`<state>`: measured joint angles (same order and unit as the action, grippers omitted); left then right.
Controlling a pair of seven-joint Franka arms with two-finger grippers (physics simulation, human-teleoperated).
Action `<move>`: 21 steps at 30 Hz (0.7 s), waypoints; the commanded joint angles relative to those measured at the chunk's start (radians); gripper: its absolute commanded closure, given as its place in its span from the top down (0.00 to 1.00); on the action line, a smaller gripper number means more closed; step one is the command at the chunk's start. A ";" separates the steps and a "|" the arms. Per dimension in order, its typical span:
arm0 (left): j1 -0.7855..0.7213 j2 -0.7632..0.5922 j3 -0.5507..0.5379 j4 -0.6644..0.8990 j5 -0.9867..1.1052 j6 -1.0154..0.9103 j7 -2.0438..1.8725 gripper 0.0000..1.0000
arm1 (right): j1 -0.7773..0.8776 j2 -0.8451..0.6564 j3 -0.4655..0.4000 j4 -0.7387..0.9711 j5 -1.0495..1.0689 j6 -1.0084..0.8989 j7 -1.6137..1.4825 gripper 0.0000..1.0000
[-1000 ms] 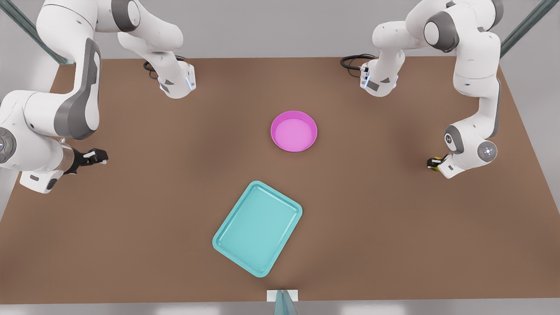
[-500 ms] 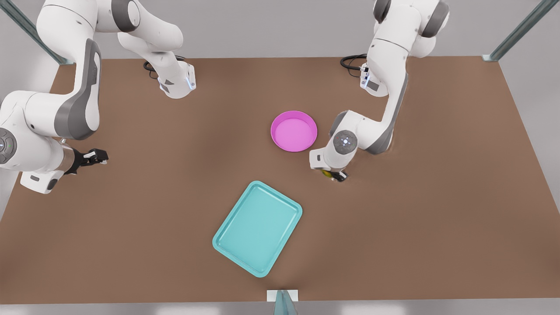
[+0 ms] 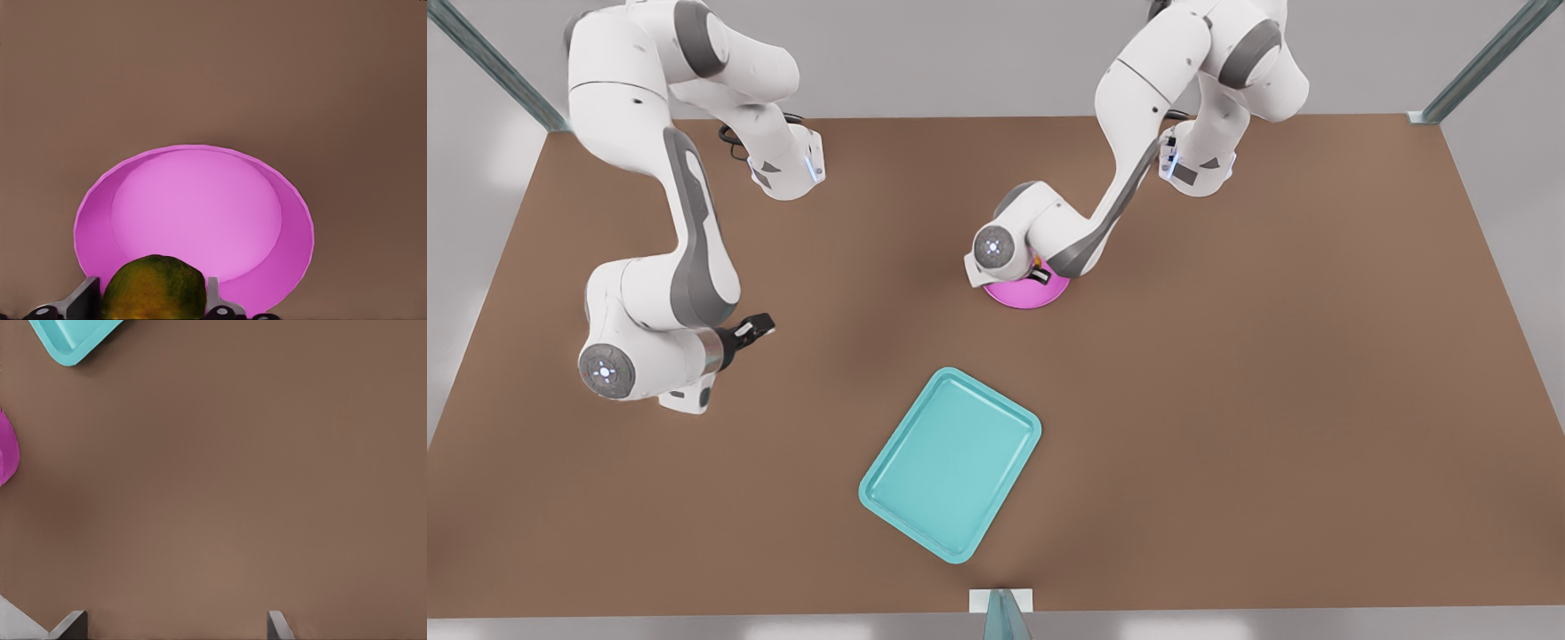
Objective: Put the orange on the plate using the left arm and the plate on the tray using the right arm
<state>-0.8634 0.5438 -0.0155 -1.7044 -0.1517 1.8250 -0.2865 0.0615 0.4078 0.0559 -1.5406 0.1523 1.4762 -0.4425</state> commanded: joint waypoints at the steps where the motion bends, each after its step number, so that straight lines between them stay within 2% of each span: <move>1: 0.000 0.002 0.000 -0.001 0.000 -0.015 -0.454 1.00 | 0.003 -0.027 0.001 -0.078 0.092 0.177 0.067 1.00; 3: 0.000 -0.011 0.000 -0.029 0.003 -0.023 -0.445 1.00 | 0.015 -0.118 0.001 -0.280 0.142 0.361 0.074 1.00; 4: -0.002 -0.059 0.017 -0.012 0.015 -0.148 -0.434 1.00 | 0.034 -0.141 0.005 -0.343 0.182 0.420 0.102 1.00; 5: 0.007 -0.178 0.174 0.060 0.000 -0.353 -0.259 1.00 | 0.063 -0.170 0.005 -0.436 0.234 0.525 0.137 1.00; 6: 0.009 -0.232 0.337 0.156 0.001 -0.487 -0.103 1.00 | 0.101 -0.185 0.005 -0.504 0.292 0.601 0.140 1.00; 7: 0.010 -0.226 0.490 0.271 0.001 -0.535 0.045 1.00 | 0.147 -0.193 0.005 -0.553 0.338 0.674 0.148 1.00; 9: 0.027 -0.219 0.762 0.341 -0.095 -0.524 0.274 1.00 | 0.254 -0.195 0.005 -0.641 0.463 0.857 0.228 1.00; 11: 0.162 -0.212 0.789 0.374 -0.149 -0.539 0.293 1.00 | 0.380 -0.156 0.005 -0.667 0.581 1.007 0.252 1.00; 13: 0.184 -0.209 0.810 0.414 -0.140 -0.550 0.377 1.00 | 0.498 -0.101 0.007 -0.656 0.707 1.101 0.263 1.00; 14: 0.195 -0.194 0.809 0.454 -0.140 -0.550 0.376 1.00 | 0.538 -0.075 0.007 -0.650 0.745 1.141 0.265 1.00; 15: 0.519 -0.284 0.467 0.434 -0.097 -0.538 0.421 1.00 | 0.572 -0.049 0.007 -0.632 0.786 1.161 0.265 1.00; 16: 0.756 -0.373 0.097 0.324 0.164 -0.429 0.434 1.00 | 0.598 -0.037 0.009 -0.627 0.806 1.174 0.265 1.00; 17: 0.794 -0.488 0.094 0.165 0.068 -0.320 0.415 1.00 | 0.620 -0.017 0.012 -0.619 0.825 1.194 0.265 1.00; 18: 0.790 -0.473 0.097 0.166 0.072 -0.325 0.414 1.00 | 0.626 -0.003 0.015 -0.613 0.826 1.194 0.265 1.00; 20: 0.788 -0.383 0.098 0.275 0.073 -0.446 0.412 1.00 | 0.647 0.028 0.036 -0.604 0.843 1.210 0.263 1.00; 21: 0.794 -0.374 0.100 0.275 0.073 -0.423 0.415 1.00 | 0.649 0.037 0.041 -0.601 0.843 1.214 0.263 1.00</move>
<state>-0.0722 0.1606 0.0913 -1.4421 -0.1026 1.4068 -0.1165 0.7054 0.4360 0.0924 -2.1453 0.9513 2.5612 -0.2822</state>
